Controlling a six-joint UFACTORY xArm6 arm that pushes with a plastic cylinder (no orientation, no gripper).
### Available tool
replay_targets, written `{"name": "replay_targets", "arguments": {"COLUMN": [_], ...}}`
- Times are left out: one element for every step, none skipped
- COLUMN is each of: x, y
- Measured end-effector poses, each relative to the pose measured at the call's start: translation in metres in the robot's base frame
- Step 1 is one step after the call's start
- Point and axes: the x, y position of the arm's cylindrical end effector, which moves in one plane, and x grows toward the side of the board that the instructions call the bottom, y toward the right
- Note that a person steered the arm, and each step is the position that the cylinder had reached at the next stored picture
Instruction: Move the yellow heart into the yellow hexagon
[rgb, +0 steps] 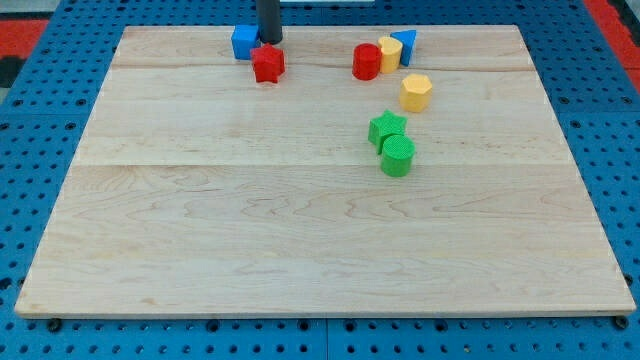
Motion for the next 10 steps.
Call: {"name": "replay_targets", "arguments": {"x": [0.033, 0.065, 0.031, -0.014, -0.034, -0.006, 0.012, 0.03, 0.036, 0.041], "y": [0.002, 0.005, 0.027, 0.084, 0.148, 0.157, 0.164, 0.171, 0.176, 0.176]}}
